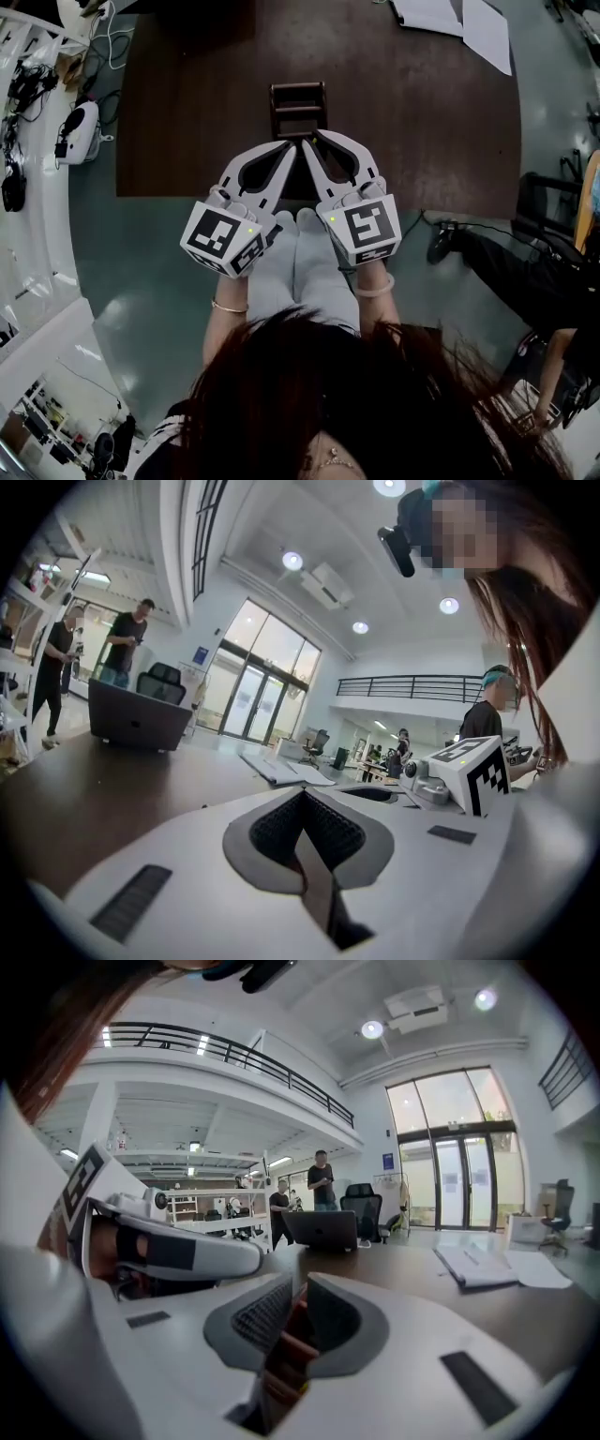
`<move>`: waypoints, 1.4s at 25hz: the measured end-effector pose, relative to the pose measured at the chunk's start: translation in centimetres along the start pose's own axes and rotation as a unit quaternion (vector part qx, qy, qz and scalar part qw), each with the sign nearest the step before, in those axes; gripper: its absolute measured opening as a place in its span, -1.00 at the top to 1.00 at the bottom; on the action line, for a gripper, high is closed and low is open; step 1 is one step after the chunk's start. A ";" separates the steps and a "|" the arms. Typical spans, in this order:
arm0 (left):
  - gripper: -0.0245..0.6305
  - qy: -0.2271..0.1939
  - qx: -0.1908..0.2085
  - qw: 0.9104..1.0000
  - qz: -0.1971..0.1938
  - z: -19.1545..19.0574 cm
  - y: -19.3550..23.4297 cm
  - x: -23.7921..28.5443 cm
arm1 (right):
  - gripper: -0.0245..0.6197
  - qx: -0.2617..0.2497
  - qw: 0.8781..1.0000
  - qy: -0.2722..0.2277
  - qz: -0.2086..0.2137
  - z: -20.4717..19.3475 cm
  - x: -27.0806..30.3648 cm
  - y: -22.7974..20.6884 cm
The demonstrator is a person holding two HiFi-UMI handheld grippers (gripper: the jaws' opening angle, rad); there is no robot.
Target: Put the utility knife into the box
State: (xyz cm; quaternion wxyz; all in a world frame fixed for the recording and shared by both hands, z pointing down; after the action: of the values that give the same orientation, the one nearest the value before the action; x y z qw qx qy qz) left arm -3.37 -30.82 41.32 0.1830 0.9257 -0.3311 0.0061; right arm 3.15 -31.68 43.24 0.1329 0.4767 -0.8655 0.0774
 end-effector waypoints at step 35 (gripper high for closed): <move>0.93 -0.043 0.124 0.991 -0.039 10.4 -7.0 -2.3 | 0.88 -0.035 0.991 -0.127 -0.033 12.4 -9.4 0.4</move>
State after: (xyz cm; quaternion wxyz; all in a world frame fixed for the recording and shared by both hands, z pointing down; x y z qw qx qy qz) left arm -2.02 -28.02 28.99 0.0520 0.9527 -0.2993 0.0004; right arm 5.65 -27.15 28.54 0.0409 0.5060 -0.8614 -0.0181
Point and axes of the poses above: the fingertips, and each gripper's own axes: x forward along the fingers, y to its left, z out of its top, the point moved 3 cm from there along -x, backward along the fingers, and after that the axes turned 6 degrees about -z, right-handed, at the moved point
